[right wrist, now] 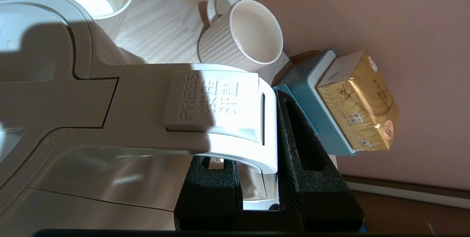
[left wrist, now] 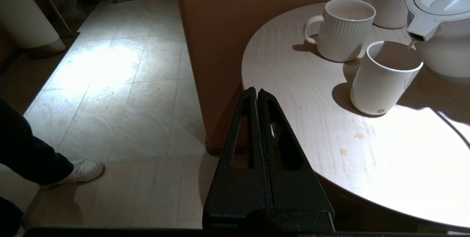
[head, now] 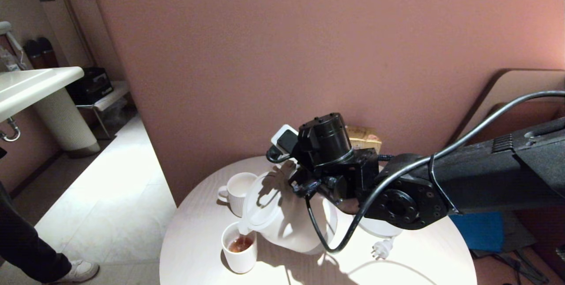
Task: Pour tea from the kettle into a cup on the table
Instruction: Pour water into the cup
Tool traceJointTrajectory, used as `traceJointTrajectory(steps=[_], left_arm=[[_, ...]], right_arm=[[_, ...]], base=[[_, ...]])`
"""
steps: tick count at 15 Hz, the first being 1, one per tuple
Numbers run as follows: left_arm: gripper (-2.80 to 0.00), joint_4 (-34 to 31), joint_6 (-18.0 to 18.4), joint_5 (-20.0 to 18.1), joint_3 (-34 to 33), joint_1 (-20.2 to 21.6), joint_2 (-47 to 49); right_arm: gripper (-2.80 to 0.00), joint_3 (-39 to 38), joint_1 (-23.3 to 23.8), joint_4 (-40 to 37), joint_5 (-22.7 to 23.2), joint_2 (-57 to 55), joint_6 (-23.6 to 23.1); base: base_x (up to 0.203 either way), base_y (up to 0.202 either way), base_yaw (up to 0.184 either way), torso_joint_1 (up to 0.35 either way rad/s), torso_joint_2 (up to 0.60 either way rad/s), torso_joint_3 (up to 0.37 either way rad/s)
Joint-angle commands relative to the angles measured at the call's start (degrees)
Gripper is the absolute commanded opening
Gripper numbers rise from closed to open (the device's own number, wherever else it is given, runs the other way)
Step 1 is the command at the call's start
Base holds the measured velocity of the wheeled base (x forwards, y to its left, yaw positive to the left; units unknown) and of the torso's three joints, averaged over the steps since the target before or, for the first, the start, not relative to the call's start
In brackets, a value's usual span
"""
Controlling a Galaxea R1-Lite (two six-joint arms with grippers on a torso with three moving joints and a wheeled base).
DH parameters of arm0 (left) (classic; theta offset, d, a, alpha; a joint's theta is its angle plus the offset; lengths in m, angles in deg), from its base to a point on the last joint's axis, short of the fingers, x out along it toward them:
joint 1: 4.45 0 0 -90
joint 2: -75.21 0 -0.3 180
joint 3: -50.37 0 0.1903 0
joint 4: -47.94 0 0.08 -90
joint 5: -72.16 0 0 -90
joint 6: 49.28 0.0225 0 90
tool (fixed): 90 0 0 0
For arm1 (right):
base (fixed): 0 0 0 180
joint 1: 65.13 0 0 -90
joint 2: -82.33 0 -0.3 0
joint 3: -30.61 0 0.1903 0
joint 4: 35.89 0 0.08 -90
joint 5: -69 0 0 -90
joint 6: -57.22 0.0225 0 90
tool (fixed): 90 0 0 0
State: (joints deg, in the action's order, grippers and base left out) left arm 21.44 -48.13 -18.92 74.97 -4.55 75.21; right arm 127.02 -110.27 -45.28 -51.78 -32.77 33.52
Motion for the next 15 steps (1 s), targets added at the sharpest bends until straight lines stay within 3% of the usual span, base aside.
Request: traceJointTrajectory(steps=[1,10,15], left_arm=[[-2.8,-0.03,0.0,-0.04,0.06,0.01,0.09],[-2.8,-0.03,0.0,-0.06,0.0,0.01,0.09],[-2.8,-0.03,0.0,-0.06,0.0,0.01,0.09]], right_arm=[[-2.8,-0.01,-0.12,0.09,-0.16,-0.21,-0.21],[-2.8,-2.04,-0.12,1.16,-0.07,0.24,1.57],[-2.8,-5.8,0.76,5.98,-0.07,0.67,4.07]], base=[[0.0,0.0,0.0,0.0,0.0,0.0],[0.0,0.0,0.0,0.0,0.0,0.0],[0.0,0.0,0.0,0.0,0.0,0.0]])
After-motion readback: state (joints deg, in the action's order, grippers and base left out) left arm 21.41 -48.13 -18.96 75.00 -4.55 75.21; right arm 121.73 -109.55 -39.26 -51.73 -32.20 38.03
